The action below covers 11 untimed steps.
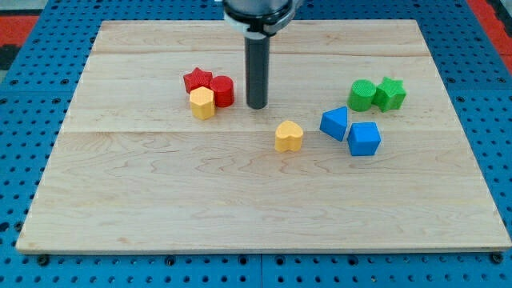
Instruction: Slide the yellow hexagon closer to the yellow heart
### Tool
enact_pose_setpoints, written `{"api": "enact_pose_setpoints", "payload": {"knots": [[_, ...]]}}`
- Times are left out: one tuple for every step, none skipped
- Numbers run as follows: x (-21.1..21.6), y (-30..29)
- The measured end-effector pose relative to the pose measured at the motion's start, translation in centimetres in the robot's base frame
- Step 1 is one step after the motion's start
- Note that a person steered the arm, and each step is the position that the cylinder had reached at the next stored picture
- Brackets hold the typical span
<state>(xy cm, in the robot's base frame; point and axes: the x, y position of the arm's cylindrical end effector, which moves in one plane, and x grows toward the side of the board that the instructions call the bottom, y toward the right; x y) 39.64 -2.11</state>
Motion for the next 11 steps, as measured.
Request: {"api": "enact_pose_setpoints", "payload": {"knots": [[-1.8,-2.8],[-4.8,-5.0],[-4.6,-7.1],[-1.7,-7.8],[-0.1,-3.8],[0.0,-1.8],[0.0,-1.8],[0.0,-1.7],[0.1,5.0],[2.3,7.6],[5.1,7.8]]}}
